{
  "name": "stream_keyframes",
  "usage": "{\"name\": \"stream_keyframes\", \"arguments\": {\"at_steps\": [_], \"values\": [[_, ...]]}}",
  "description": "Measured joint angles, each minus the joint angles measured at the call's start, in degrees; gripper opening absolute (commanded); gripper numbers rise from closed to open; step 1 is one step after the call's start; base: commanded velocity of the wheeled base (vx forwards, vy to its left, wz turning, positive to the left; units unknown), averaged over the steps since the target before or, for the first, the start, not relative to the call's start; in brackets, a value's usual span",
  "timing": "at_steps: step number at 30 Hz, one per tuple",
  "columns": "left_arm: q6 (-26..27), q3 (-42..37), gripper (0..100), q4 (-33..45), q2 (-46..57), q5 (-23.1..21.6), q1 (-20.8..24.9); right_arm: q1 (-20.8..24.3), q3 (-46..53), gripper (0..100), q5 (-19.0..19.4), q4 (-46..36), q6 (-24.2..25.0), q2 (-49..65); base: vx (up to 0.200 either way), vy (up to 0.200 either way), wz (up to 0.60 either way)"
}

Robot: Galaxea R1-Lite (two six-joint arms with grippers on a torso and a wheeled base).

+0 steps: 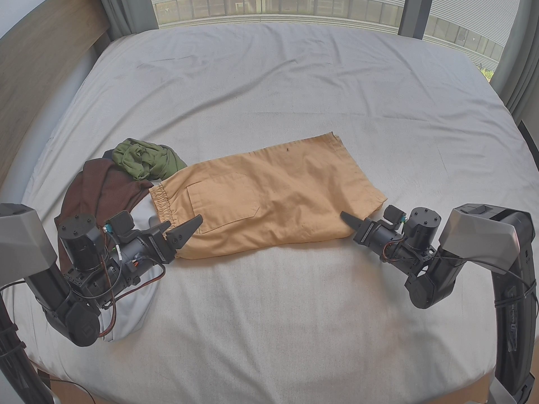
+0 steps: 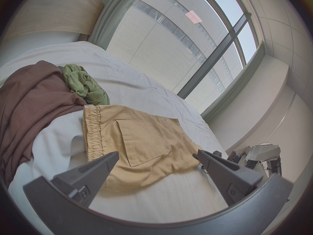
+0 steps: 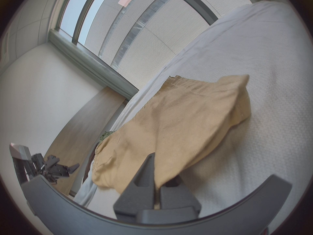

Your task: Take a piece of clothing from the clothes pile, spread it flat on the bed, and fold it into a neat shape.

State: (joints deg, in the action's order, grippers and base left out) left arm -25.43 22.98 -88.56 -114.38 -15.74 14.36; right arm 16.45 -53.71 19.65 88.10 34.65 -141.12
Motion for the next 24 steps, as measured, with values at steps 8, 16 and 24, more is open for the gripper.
{"name": "stream_keyframes", "arguments": {"at_steps": [8, 16, 24], "values": [[-0.11, 0.39, 100, 0.0, -0.09, 0.0, -1.61, 0.22, 6.19, 0, 0.07, -0.33, -5.64, 3.05, 0.0, 0.0, 0.0], [-0.22, 0.69, 100, -0.01, -0.52, 0.01, -2.44, 0.06, 14.54, 0, -0.13, -0.07, -9.72, 6.47, 0.0, 0.0, 0.0], [-0.22, 0.61, 100, 0.0, -0.83, 0.0, -2.6, -0.51, 20.97, 0, -0.8, 0.04, -12.89, 9.56, 0.0, 0.0, 0.0]]}}
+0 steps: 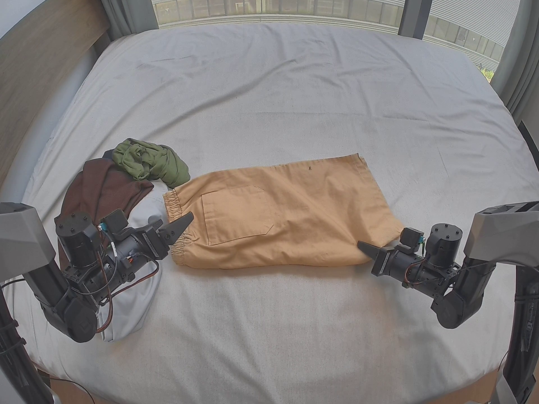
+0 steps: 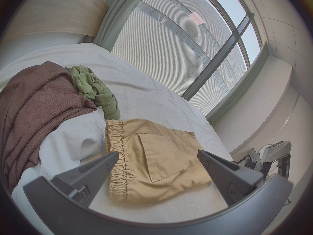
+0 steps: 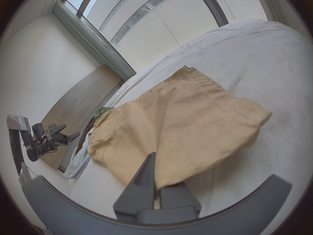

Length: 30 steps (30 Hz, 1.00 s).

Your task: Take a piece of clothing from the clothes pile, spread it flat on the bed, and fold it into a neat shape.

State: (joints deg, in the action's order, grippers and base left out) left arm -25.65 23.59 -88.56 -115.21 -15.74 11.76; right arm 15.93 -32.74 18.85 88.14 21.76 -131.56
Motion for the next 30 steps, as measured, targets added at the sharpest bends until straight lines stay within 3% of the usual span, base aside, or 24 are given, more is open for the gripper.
{"name": "stream_keyframes", "arguments": {"at_steps": [12, 30], "values": [[0.01, -0.11, 100, -0.01, -0.26, 0.01, 0.27, -2.46, 10.78, 0, -0.13, 0.1, -7.07, 4.47, 0.0, 0.0, 0.0], [0.17, -0.27, 100, -0.01, -0.24, 0.01, 0.57, -5.13, 22.14, 0, -0.21, 0.18, -11.89, 7.53, 0.0, 0.0, 0.0]]}}
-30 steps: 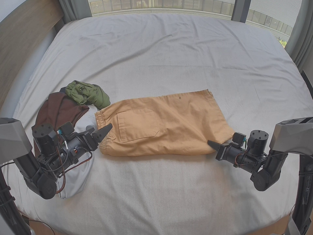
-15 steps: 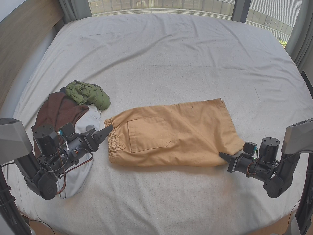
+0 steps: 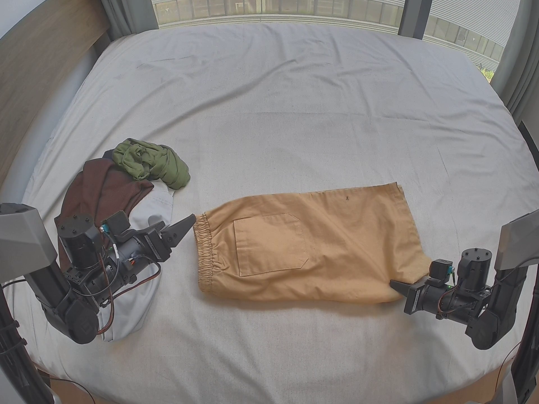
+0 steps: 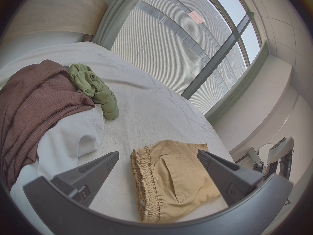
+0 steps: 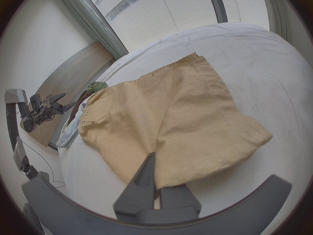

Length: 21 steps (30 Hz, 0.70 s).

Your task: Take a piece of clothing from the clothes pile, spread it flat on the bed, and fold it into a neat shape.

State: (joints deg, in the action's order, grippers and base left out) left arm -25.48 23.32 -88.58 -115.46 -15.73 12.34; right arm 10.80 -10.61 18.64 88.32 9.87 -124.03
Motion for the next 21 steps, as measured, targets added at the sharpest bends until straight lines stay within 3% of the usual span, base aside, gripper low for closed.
{"name": "stream_keyframes", "arguments": {"at_steps": [7, 8, 21], "values": [[0.02, -0.11, 100, 0.01, -0.01, -0.01, 0.2, 0.27, 0.61, 0, 0.1, -0.02, 0.09, -0.01, 0.0, 0.0, 0.0], [0.0, -0.11, 100, 0.0, -0.01, 0.0, 0.22, 0.33, 0.74, 100, 0.1, -0.05, 0.09, -0.04, 0.0, 0.0, 0.0], [0.0, -0.3, 100, 0.0, -0.01, -0.01, 0.59, 1.33, 5.62, 100, 0.76, -0.09, 0.05, 0.02, 0.0, 0.0, 0.0]]}}
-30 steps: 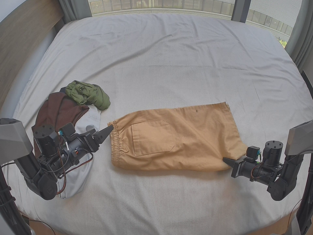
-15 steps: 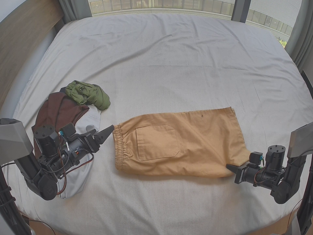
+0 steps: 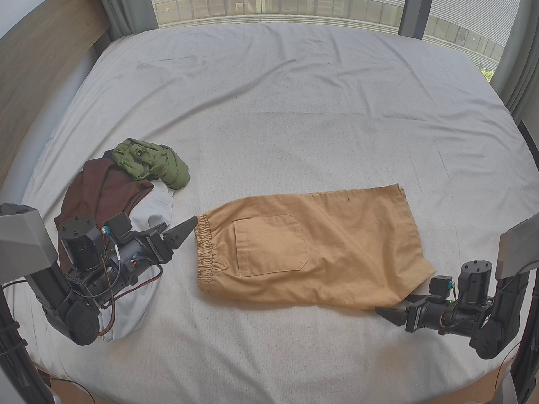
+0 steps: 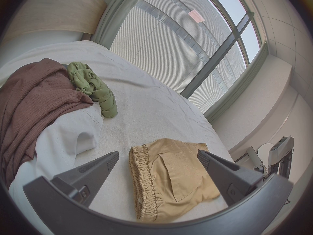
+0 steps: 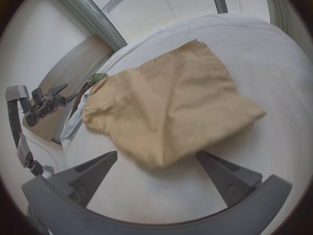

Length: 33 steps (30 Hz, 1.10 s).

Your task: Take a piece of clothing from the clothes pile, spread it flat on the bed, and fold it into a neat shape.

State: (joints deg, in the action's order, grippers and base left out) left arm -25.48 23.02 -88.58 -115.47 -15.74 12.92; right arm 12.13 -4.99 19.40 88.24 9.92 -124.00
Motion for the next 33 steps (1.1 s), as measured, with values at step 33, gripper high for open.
{"name": "stream_keyframes", "arguments": {"at_steps": [33], "values": [[-4.18, -0.76, 100, -0.02, -11.92, 0.3, 4.05, 12.23, -8.46, 100, 7.38, -0.05, 3.56, 6.01, 0.0, 0.0, 0.0]]}}
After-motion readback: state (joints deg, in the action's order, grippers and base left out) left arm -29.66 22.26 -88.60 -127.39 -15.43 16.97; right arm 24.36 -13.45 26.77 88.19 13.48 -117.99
